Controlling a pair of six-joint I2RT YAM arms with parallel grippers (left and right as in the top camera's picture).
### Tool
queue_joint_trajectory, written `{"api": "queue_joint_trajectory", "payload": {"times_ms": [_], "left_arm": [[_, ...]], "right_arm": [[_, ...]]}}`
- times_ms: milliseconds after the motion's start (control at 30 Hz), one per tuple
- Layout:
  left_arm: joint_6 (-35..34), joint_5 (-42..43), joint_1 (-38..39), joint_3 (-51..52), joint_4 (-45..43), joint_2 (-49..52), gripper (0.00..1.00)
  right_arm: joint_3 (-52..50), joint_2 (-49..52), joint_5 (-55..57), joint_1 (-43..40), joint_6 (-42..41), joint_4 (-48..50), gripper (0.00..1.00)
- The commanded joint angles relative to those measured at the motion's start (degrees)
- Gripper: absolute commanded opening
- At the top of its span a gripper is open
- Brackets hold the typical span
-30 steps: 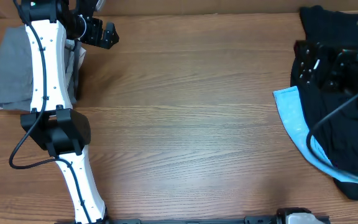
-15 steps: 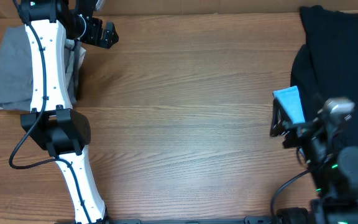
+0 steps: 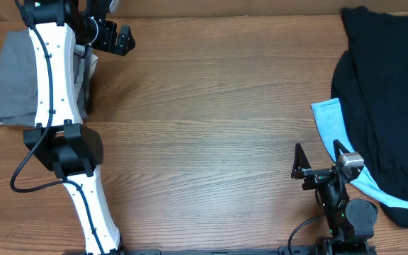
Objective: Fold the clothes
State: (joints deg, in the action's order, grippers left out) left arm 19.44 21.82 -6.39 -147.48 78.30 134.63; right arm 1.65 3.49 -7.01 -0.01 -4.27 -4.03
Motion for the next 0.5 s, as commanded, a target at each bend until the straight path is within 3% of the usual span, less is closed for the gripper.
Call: {"api": "queue_joint_trajectory", "payload": {"times_ms": [0,467], "left_arm": [[-0.6,0.0,0.0,-1.0,0.1,-1.6,1.00],[-0.6,0.0,0.0,-1.0,0.1,-1.6,1.00]], "right_arm": [[-1.2,-3.0,1.0,-0.4,-0.2,0.0,1.00],[-1.2,-3.3,1.0,-0.3,-0.2,-0.1,1.00]]}}
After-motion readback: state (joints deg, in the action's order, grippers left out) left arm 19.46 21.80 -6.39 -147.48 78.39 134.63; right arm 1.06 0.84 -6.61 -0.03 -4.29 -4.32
